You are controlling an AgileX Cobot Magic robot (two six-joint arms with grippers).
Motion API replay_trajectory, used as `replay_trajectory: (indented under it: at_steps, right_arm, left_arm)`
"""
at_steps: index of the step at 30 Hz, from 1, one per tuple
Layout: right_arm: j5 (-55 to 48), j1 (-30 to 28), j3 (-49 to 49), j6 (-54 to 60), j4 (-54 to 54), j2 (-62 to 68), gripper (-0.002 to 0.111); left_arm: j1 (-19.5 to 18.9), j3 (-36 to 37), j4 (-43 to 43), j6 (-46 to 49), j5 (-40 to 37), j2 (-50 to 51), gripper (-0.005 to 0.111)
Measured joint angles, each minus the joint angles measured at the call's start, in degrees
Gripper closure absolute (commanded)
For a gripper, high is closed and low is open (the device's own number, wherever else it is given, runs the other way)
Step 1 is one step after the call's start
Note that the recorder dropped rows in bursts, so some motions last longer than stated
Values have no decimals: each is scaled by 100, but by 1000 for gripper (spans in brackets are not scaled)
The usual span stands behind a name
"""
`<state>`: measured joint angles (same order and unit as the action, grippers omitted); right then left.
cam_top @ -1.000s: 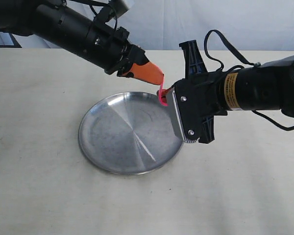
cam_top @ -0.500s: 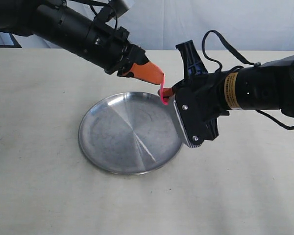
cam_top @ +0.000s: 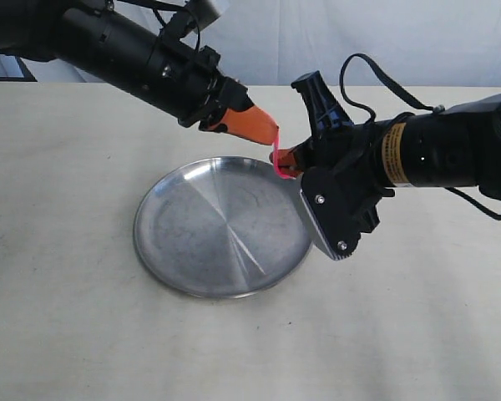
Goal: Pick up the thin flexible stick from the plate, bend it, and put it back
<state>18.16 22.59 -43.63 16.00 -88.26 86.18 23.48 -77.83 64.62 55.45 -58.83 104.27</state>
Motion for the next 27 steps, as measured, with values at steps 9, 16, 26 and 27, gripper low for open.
replay_trajectory:
  at_steps: [9, 16, 26, 27]
  right_arm:
    - [0, 0, 0, 244, -31, 0, 109]
    - [-28, 31, 0, 331, -31, 0, 109]
    - [-499, 424, 0, 354, -90, 0, 109]
    - [-508, 429, 0, 354, -89, 0, 109]
  left_arm:
    - [11, 0, -25, 0, 0, 0, 107]
    - [11, 0, -28, 0, 0, 0, 107]
    - [11, 0, -296, 0, -35, 0, 107]
    - [11, 0, -296, 0, -35, 0, 107]
